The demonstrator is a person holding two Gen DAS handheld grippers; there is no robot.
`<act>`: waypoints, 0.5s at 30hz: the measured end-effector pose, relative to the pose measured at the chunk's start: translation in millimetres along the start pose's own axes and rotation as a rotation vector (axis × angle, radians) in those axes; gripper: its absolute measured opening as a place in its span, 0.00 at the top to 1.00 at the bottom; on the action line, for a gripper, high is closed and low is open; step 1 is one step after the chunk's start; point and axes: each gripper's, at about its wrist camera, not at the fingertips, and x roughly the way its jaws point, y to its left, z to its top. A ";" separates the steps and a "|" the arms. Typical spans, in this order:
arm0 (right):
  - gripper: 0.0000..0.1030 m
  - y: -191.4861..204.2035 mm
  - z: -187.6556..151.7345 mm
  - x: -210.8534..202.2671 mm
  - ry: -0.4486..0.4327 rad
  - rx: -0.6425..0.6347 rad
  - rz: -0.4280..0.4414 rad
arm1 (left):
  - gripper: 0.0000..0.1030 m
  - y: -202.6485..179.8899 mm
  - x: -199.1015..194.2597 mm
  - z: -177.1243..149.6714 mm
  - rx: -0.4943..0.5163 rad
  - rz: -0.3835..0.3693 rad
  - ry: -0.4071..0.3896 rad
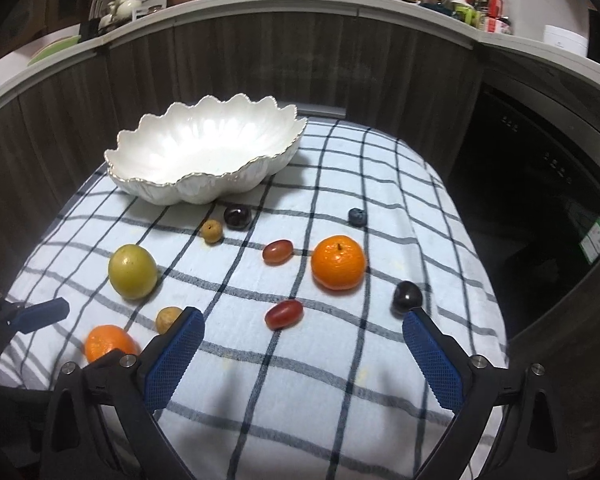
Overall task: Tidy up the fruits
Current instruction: 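Lower the left tool onto the mandarin orange and close its fingers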
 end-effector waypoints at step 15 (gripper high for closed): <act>0.24 10.6 -3.6 43.1 0.060 -0.076 0.079 | 0.49 0.6 14.2 -2.8 -0.081 -0.034 0.043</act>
